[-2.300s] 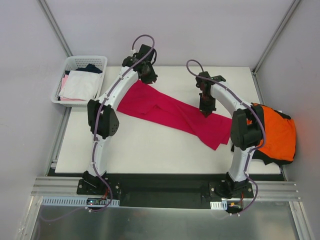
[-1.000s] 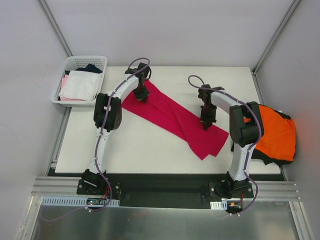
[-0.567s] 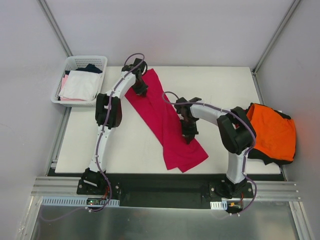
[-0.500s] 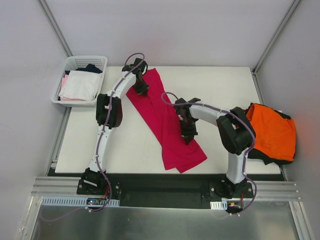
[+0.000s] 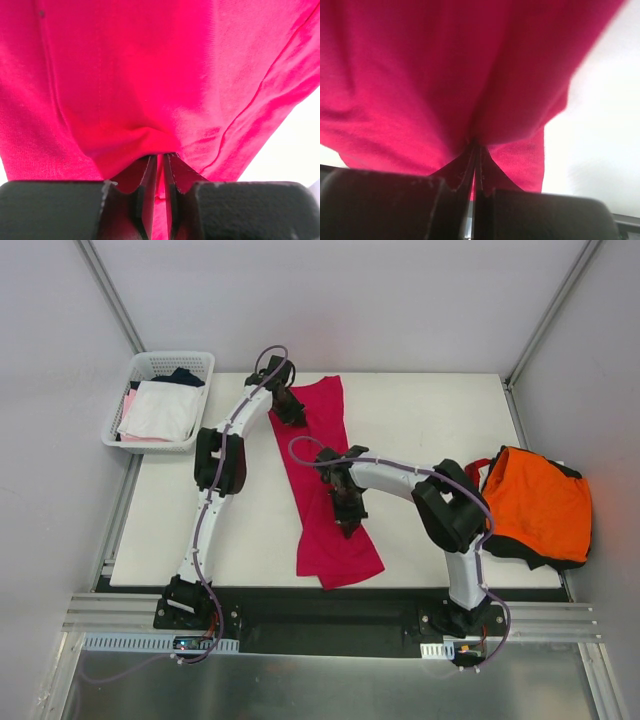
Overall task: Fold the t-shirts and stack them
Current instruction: Fold the tshirt
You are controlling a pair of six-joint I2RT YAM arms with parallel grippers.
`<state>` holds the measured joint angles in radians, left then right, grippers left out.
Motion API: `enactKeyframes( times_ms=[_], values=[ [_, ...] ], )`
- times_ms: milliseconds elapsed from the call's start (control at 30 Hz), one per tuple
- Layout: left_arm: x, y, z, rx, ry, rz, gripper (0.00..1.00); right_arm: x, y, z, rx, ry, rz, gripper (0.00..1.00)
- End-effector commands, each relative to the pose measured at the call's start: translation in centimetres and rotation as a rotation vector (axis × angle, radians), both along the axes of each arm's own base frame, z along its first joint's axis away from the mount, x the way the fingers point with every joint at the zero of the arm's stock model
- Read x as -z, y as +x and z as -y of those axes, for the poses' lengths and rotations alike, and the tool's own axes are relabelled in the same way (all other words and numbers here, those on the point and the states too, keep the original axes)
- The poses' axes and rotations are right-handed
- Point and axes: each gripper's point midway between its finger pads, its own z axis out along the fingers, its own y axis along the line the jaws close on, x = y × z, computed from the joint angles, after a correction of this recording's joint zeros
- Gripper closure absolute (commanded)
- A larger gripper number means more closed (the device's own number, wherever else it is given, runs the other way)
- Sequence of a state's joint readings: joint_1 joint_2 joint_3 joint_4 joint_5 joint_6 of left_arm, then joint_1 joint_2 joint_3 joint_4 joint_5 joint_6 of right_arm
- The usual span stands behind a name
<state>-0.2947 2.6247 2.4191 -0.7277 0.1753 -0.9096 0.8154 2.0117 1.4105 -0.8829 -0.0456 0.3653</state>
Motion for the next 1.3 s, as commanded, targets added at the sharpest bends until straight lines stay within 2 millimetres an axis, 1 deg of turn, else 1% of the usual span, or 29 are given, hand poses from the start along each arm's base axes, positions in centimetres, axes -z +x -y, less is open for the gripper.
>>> enactKeyframes(
  times_ms=[0,67,100,133,233,367,500,600,700,733,767,800,833,900,933,1000,1033,1067,1100,1133,1167,1200,1233,1267],
  values=[
    [2.3,-0.3,1.9,0.04,-0.067,-0.033,0.88,0.7,0.3,-3.0,0.01,0.054,0.011,0.99],
    [2.6,-0.5,2.6,0.058,-0.1,-0.043,0.87,0.4,0.4,-3.9,-0.003,0.07,0.018,0.99],
    [2.8,-0.6,2.8,0.063,-0.107,-0.046,0.87,0.6,0.3,-4.2,-0.012,0.067,0.016,0.99],
    [2.9,-0.7,3.3,0.075,-0.118,-0.044,0.87,0.3,0.4,-4.9,-0.024,0.077,0.026,0.99],
    [3.1,-1.0,4.1,0.105,-0.135,-0.044,0.86,0.7,0.2,-5.7,-0.049,0.078,0.039,0.99],
    [3.7,-2.0,5.9,0.162,-0.166,-0.054,0.86,1.1,-0.1,-6.8,-0.063,0.105,0.041,0.99],
    [3.7,-2.9,7.7,0.208,-0.201,-0.062,0.85,1.3,-0.4,-8.0,-0.084,0.12,0.044,0.99],
    [3.9,-3.4,8.2,0.22,-0.2,-0.067,0.86,1.3,-0.6,-8.5,-0.096,0.121,0.047,0.99],
    [3.7,-3.3,7.9,0.217,-0.185,-0.059,0.86,1.1,-0.6,-8.2,-0.099,0.118,0.052,0.99],
    [3.1,-3.2,7.8,0.223,-0.181,-0.043,0.86,0.9,-0.6,-8.3,-0.106,0.125,0.056,0.99],
    [2.9,-3.2,7.7,0.226,-0.177,-0.038,0.86,0.4,-0.4,-8.4,-0.11,0.141,0.07,0.99],
    [2.5,-3.0,7.5,0.223,-0.173,-0.03,0.85,0.3,-0.6,-8.2,-0.116,0.143,0.069,0.99],
    [1.3,-2.6,7.3,0.224,-0.165,-0.001,0.85,-0.1,-0.6,-8.1,-0.12,0.146,0.076,0.99],
    [0.6,-2.5,6.7,0.216,-0.15,0.015,0.84,-0.9,-0.4,-7.5,-0.128,0.133,0.094,0.98],
    [-0.5,-2.3,6.3,0.206,-0.14,0.033,0.83,-0.9,-0.3,-7.0,-0.132,0.108,0.104,0.98],
    [-1.0,-2.2,5.7,0.191,-0.13,0.037,0.83,-0.6,-0.9,-5.0,-0.113,0.049,0.064,0.98],
    [-1.2,-2.4,5.0,0.178,-0.12,0.033,0.84,-0.6,-1.2,-4.3,-0.101,0.038,0.049,0.99],
    [-1.1,-2.4,4.5,0.168,-0.11,0.028,0.84,-0.4,-1.3,-3.5,-0.072,0.027,0.041,0.99],
    [-1.8,-2.6,4.2,0.164,-0.101,0.036,0.84,-0.5,-1.8,-2.4,-0.064,0.013,0.034,0.99],
    [-0.9,-3.1,3.4,0.155,-0.079,0.014,0.84,-0.4,-2.1,-1.5,-0.052,-0.009,0.033,0.99],
    [-0.8,-3.2,2.9,0.146,-0.055,0.015,0.84,-0.4,-2.2,-0.8,-0.04,-0.023,0.033,0.99],
    [-0.6,-3.3,2.5,0.145,-0.038,0.014,0.85,-1.1,-2.3,-0.4,-0.029,-0.014,0.041,0.99],
    [-0.5,-3.7,2.0,0.143,-0.026,0.008,0.84,-0.5,-2.8,1.3,-0.028,-0.066,0.044,0.99],
    [-0.4,-3.7,1.8,0.141,-0.017,0.008,0.84,-0.5,-3.0,1.8,-0.022,-0.073,0.044,0.99]
  ],
)
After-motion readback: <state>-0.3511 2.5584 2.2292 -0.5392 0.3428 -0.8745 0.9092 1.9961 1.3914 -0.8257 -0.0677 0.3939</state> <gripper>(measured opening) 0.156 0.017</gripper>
